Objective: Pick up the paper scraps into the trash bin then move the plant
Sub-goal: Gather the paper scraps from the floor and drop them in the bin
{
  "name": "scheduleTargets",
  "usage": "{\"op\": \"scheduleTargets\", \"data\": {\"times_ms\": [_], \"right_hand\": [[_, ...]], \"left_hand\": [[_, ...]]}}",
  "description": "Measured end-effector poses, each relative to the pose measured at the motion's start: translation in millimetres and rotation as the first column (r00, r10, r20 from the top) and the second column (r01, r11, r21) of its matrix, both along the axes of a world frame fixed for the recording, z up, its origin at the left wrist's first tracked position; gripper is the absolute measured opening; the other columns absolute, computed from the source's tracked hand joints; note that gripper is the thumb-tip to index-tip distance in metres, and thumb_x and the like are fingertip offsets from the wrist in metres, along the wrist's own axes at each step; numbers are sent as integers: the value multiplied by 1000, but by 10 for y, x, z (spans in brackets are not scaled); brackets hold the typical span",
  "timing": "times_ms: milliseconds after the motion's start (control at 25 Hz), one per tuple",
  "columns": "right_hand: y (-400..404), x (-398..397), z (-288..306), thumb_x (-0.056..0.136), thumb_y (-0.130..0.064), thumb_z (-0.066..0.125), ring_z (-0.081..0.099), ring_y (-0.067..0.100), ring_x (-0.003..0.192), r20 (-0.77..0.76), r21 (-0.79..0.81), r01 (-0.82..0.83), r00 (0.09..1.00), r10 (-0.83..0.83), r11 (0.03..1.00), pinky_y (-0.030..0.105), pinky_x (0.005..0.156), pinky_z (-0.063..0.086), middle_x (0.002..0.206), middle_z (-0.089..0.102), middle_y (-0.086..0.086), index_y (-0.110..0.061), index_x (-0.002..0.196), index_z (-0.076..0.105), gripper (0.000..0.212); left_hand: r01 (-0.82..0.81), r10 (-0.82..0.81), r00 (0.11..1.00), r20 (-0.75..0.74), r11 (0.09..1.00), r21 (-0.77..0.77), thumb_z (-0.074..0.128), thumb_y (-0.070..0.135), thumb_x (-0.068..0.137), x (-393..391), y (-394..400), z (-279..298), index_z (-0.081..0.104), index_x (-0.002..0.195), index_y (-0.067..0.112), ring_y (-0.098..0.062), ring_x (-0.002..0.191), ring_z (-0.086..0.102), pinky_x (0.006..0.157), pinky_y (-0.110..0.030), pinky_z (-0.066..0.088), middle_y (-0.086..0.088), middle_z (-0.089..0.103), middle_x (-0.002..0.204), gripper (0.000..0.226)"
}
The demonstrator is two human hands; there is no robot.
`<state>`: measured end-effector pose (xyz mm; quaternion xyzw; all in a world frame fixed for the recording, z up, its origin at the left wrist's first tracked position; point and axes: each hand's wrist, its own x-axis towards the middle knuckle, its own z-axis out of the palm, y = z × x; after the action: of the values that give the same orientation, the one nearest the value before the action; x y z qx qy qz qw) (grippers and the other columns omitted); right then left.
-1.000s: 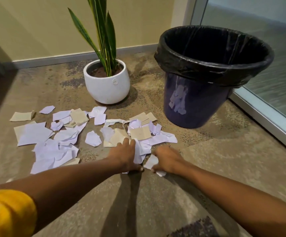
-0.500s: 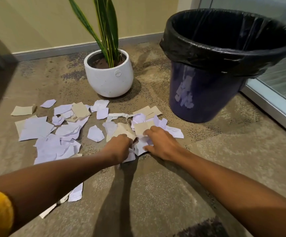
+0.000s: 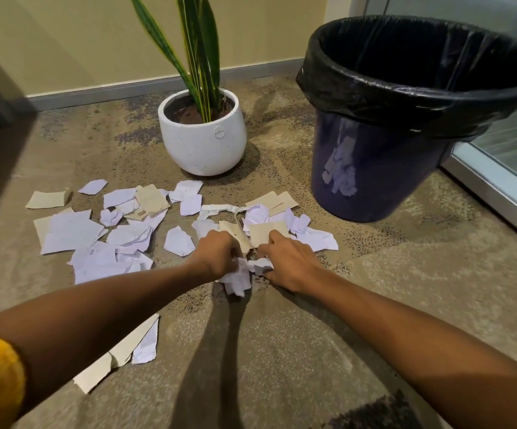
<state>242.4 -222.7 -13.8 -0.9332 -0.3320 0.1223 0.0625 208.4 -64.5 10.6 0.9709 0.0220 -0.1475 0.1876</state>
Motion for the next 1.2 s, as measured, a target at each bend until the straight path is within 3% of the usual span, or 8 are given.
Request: {"op": "scheduleTargets", "data": {"times_ms": [200, 320, 400, 680, 840, 960, 1040, 1200], "right_hand": [[-82, 119, 243, 86, -25, 62, 66, 33, 90, -209, 231, 264, 953, -217, 936, 33, 66, 48, 98, 70, 13, -14, 104, 66, 22], [-126, 200, 478, 90, -18, 62, 69, 26, 66, -533, 425, 501, 811, -239, 754, 32, 53, 55, 82, 73, 11, 0, 105, 66, 24], [-143, 242, 681, 92, -17, 60, 68, 21, 59, -626, 482, 579, 753, -203, 657, 27, 48, 54, 78, 71, 7, 2, 108, 63, 25], [-333, 401, 1764, 89, -17, 63, 65, 17, 51, -286, 834, 361, 929, -232, 417, 21, 41, 44, 72, 68, 5, -15, 89, 66, 4], [-601, 600, 2260, 85, -21, 61, 64, 12, 43, -67, 885, 287, 858, -509, 368, 14, 44, 46, 62, 64, 5, -14, 78, 66, 11], [-845, 764, 2340, 83, -17, 61, 68, 25, 58, -195, 830, 476, 737, -647, 292, 27, 56, 56, 78, 69, 15, -17, 77, 65, 7], [-932, 841, 2331, 82, -14, 66, 64, 18, 50, -303, 793, 558, 709, -637, 245, 25, 45, 52, 86, 68, 15, -11, 89, 66, 8], [-1006, 900, 2373, 73, -7, 77, 58, 17, 47, -394, 799, 572, 732, -556, 187, 19, 34, 41, 101, 65, 18, -9, 120, 51, 53]], "left_hand": [[-173, 181, 982, 57, 977, -126, 76, 6, 72, 95, 178, 296, 73, 96, 1, -16, 76, 55, 63, -22, 39, -15, 72, 96, 25], [-268, 299, 950, 90, 929, -257, 80, 8, 68, 129, 250, 550, 75, 89, 1, -16, 69, 55, 52, -17, 41, -13, 70, 83, 23], [-343, 411, 908, 75, 835, -431, 80, 5, 68, 191, 253, 796, 73, 84, -1, -18, 70, 57, 62, -21, 48, -14, 68, 81, 18], [-276, 670, 723, 170, 506, -817, 74, 1, 75, 711, -144, 1904, 65, 78, 8, -19, 82, 63, 66, -25, 54, -12, 66, 94, 11], [-179, 717, 677, 167, 380, -907, 73, 2, 76, 966, -606, 2230, 66, 90, -2, -28, 92, 67, 78, -36, 57, -19, 68, 103, 17], [-165, 716, 677, 172, 375, -912, 74, 4, 76, 1121, -998, 2330, 66, 95, -1, -26, 88, 66, 74, -31, 56, -16, 68, 103, 21], [-170, 713, 679, 175, 385, -907, 74, 5, 76, 1208, -1221, 2341, 62, 79, 8, -22, 79, 61, 73, -28, 52, -11, 66, 93, 12], [-182, 685, 714, 145, 381, -907, 73, 7, 77, 1331, -1517, 2264, 54, 65, 18, -21, 77, 59, 75, -31, 53, -9, 64, 86, 25]]}}
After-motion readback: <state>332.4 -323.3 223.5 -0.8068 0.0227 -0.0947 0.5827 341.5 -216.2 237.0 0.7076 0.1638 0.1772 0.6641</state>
